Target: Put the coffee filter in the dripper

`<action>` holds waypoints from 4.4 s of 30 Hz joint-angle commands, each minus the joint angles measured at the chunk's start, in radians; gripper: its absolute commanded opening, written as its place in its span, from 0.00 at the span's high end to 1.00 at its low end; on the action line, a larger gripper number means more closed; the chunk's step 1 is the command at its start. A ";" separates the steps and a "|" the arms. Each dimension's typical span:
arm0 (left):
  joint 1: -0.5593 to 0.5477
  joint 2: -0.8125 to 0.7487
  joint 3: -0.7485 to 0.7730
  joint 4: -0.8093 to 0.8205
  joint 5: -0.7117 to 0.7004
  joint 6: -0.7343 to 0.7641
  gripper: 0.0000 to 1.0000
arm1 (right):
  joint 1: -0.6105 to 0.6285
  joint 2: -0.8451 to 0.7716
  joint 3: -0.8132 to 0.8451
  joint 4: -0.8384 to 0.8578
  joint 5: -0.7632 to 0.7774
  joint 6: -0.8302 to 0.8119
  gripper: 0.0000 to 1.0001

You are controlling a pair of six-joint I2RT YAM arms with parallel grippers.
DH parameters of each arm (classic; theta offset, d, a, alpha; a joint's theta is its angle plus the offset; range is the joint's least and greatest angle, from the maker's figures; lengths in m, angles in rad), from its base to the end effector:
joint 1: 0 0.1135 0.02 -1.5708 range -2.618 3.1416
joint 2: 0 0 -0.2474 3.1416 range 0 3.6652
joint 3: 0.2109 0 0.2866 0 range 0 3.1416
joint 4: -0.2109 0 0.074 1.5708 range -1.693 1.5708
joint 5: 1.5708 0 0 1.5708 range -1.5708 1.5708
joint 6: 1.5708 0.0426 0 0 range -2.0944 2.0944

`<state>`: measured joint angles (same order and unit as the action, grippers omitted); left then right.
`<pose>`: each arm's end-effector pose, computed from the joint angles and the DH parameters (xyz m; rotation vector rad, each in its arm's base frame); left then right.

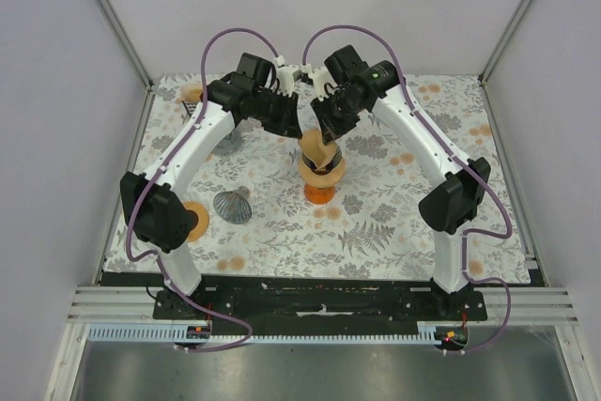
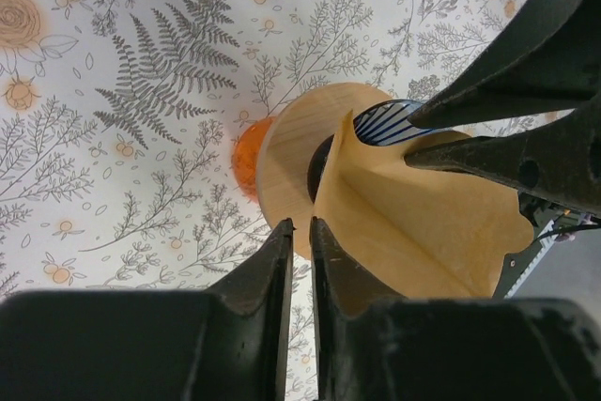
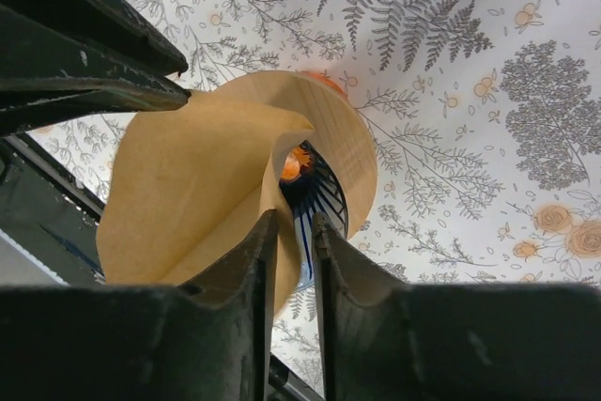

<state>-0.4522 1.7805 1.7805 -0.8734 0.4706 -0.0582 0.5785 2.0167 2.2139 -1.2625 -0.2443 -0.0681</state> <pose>0.3726 -0.2025 0.3297 0.6939 2.3779 -0.7989 0.3675 0.2523 0.3495 -0.9290 2.5062 0.4915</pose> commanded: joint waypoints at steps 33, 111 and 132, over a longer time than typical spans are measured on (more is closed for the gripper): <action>-0.039 -0.041 -0.036 0.063 0.049 0.029 0.83 | 0.057 -0.343 -0.505 0.514 -0.007 -0.019 1.00; 0.142 -0.112 -0.466 0.453 0.441 -0.470 0.62 | 0.147 -0.085 -0.364 0.354 0.221 0.037 1.00; 0.144 -0.119 -0.451 0.430 0.413 -0.433 0.66 | 0.136 -0.320 -0.329 0.360 0.111 -0.212 0.72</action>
<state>-0.3073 1.6821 1.3140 -0.4477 0.8906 -0.5148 0.7170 1.7992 1.8412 -0.9310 -0.0940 -0.1555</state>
